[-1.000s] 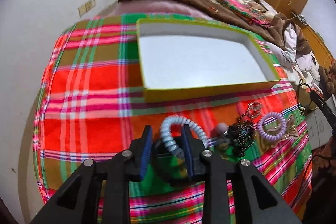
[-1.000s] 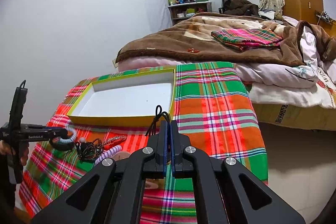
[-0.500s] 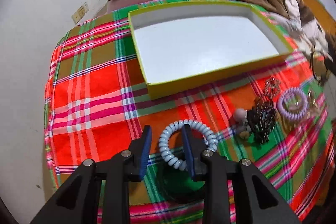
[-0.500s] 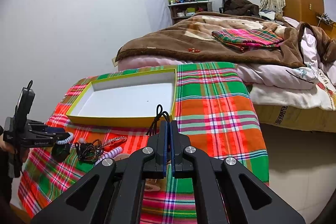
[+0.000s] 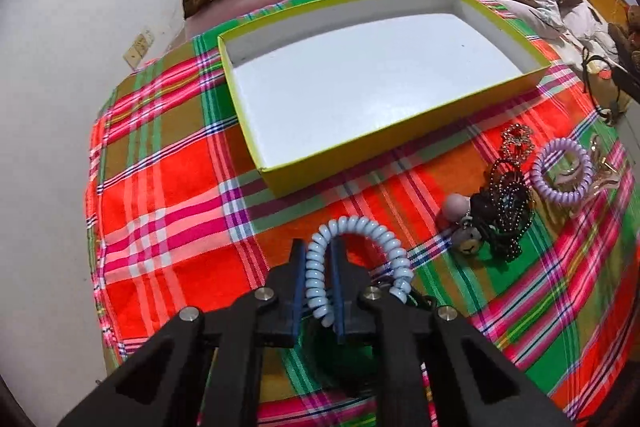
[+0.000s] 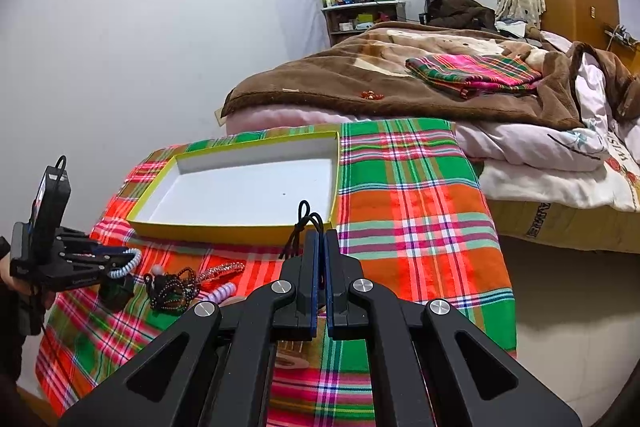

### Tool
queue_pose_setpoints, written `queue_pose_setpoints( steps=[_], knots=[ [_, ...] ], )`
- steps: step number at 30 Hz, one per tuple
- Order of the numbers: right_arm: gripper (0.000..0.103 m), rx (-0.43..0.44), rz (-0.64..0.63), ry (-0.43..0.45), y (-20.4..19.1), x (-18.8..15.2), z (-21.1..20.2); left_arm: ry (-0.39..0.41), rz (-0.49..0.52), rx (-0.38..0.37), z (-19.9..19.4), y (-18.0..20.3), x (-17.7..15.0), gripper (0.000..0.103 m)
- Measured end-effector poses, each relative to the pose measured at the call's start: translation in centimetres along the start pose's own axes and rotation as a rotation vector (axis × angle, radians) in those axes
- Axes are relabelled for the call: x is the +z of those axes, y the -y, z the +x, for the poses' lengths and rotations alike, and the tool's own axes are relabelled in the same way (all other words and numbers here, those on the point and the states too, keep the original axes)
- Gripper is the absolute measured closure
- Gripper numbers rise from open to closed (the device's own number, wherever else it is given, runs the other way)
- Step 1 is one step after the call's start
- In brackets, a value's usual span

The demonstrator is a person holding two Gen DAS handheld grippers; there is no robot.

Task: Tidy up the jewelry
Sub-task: 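Lift the white coil with the left gripper while the right gripper carries the black tie toward the box, then lower both hair ties into the yellow box and open both grippers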

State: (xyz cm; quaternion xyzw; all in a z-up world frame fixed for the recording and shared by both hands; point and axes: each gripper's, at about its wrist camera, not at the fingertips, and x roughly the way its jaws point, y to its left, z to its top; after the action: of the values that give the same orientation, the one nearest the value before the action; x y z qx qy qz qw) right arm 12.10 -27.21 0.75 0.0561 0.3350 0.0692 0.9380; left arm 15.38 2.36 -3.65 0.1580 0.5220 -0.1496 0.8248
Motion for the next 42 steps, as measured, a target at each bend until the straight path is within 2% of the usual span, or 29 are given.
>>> queue_pose_setpoints(
  steps=[14,23,31,42],
  knots=[
    [0.101,0.013,-0.047,0.043,-1.2,3.6,-0.3,0.143,-0.070,-0.053,-4.2,-0.9,2.2,0.092],
    [0.101,0.040,-0.086,0.016,-2.1,7.2,2.8,0.228,-0.126,-0.079,-5.0,-1.9,5.9,0.092],
    [0.101,0.105,-0.080,-0.080,-2.6,9.1,8.4,0.228,-0.168,-0.111,-2.7,-2.7,9.1,0.092],
    [0.101,0.134,-0.023,-0.213,-1.7,9.3,15.5,0.165,-0.251,-0.135,2.3,-4.3,11.1,0.092]
  ],
)
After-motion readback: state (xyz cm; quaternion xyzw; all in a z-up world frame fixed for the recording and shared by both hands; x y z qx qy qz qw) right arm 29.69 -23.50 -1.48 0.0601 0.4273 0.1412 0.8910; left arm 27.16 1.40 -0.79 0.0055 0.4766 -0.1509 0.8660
